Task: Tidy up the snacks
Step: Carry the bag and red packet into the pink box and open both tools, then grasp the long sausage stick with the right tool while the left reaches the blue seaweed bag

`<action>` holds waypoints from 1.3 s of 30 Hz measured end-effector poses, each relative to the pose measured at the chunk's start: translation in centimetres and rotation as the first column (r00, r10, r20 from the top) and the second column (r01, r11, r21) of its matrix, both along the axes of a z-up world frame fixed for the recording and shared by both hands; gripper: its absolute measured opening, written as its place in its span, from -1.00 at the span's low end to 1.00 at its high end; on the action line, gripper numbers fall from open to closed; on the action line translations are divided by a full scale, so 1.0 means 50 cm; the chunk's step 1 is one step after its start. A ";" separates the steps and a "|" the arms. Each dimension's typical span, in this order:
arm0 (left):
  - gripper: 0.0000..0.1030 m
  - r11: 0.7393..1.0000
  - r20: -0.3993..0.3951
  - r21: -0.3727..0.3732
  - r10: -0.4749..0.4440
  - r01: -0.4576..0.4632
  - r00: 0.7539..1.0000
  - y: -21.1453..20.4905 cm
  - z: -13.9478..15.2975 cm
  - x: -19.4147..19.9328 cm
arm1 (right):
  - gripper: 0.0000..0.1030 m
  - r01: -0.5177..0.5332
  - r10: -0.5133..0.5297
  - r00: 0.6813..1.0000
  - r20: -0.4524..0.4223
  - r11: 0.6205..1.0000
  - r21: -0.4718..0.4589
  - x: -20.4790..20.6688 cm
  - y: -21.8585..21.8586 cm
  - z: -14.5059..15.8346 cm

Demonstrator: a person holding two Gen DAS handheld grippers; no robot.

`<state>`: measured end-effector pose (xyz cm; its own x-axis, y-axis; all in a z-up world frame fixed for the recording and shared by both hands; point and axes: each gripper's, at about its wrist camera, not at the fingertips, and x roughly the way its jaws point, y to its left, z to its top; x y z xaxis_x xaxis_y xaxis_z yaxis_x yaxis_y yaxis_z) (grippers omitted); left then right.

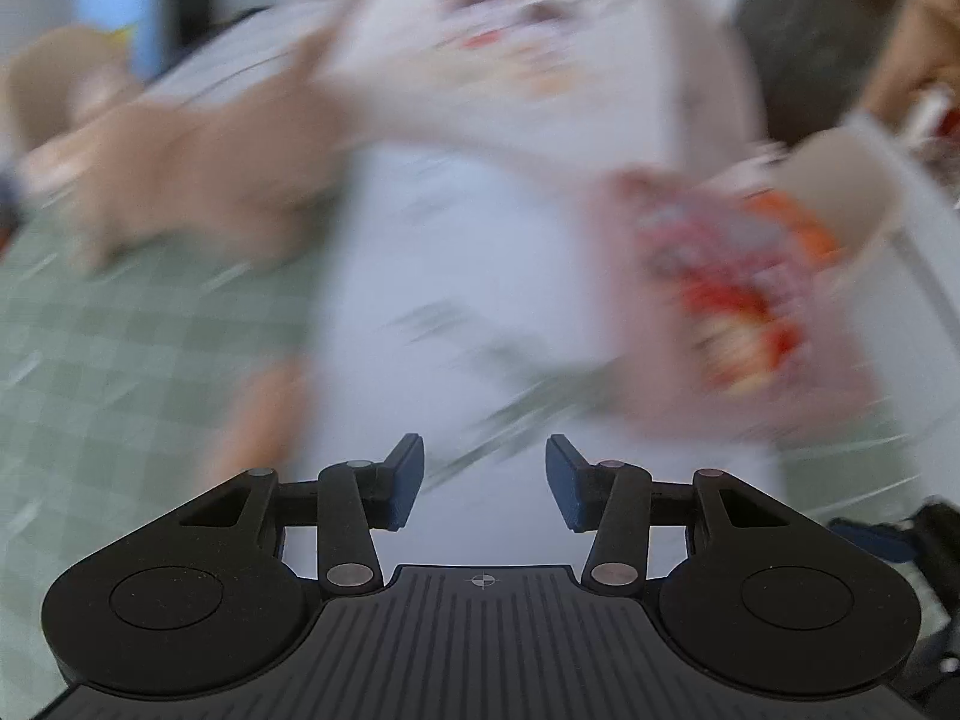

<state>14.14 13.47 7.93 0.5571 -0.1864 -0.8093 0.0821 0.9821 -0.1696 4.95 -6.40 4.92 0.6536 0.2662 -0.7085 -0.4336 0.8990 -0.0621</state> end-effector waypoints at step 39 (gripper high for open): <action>-0.35 0.999 -0.129 -0.016 0.035 -0.038 0.991 0.007 0.017 -0.281 | 0.63 0.072 -0.058 0.993 -0.105 0.987 0.141 0.047 0.032 -0.025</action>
